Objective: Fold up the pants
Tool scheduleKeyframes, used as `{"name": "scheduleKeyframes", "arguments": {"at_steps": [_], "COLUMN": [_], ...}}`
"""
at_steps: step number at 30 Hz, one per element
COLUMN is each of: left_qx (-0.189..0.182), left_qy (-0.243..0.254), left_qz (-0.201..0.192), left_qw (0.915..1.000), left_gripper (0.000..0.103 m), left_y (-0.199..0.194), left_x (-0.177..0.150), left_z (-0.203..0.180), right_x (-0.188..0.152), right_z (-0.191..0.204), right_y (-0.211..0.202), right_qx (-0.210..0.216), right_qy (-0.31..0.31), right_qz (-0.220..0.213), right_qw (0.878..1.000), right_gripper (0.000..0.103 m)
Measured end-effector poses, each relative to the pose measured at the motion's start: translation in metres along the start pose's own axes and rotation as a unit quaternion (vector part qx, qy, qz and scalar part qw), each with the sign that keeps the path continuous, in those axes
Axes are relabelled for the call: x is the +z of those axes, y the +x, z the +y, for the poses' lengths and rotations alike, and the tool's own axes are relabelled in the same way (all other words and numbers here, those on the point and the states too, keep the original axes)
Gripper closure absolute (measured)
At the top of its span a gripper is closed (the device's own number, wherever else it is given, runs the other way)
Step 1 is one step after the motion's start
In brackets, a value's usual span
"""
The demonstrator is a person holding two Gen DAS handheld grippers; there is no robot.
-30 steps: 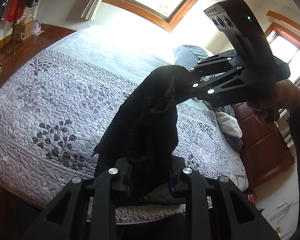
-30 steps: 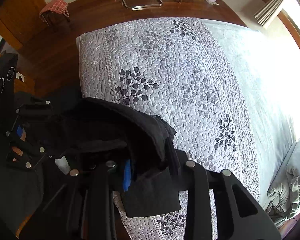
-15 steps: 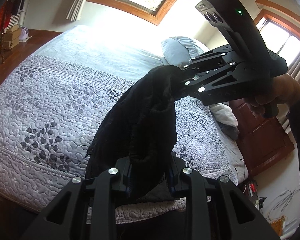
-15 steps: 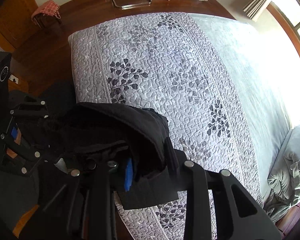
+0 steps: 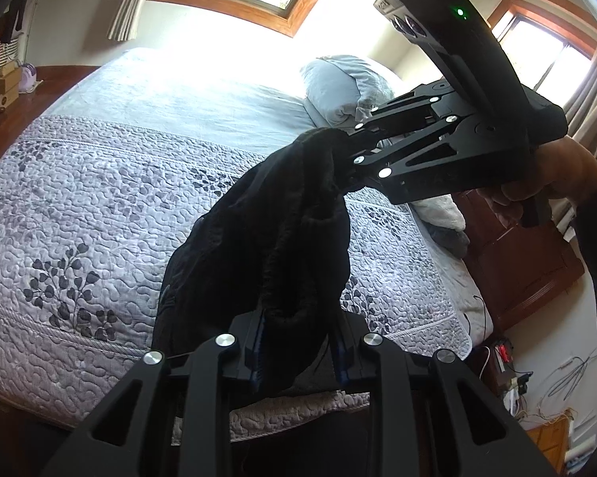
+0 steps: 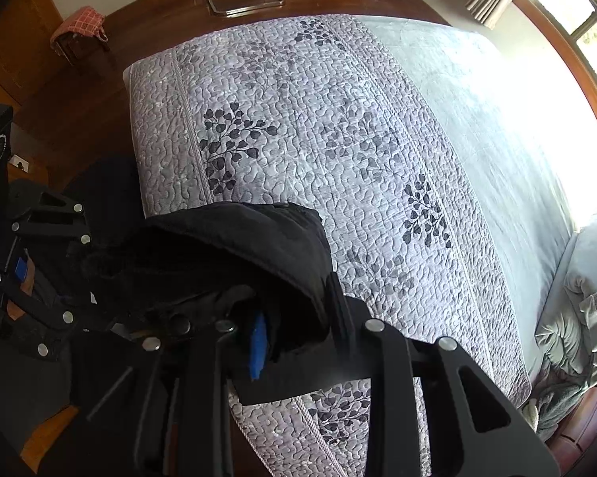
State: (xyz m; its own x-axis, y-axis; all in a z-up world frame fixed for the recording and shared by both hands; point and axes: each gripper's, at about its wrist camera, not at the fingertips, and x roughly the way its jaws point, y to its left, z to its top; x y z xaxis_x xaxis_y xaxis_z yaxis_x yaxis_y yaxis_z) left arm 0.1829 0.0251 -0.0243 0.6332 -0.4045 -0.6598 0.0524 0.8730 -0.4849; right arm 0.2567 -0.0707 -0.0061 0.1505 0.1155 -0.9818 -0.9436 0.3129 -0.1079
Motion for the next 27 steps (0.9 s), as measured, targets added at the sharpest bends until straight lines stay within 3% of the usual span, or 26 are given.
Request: {"name": "scheduleKeyframes", "arguments": {"at_steps": [27], "left_qx": [-0.025], "left_qy": [0.036], "left_qz": [0.044], "left_qw": [0.9981], "left_gripper": [0.077], "left_y": [0.043], "left_x": [-0.018], "left_z": [-0.04], "right_x": [-0.071], "right_z": [-0.018], "right_y": [0.018], "right_qx": [-0.018], "right_qy": [0.038], "right_qz": [0.005], "right_qw": [0.999], "right_gripper": [0.078]}}
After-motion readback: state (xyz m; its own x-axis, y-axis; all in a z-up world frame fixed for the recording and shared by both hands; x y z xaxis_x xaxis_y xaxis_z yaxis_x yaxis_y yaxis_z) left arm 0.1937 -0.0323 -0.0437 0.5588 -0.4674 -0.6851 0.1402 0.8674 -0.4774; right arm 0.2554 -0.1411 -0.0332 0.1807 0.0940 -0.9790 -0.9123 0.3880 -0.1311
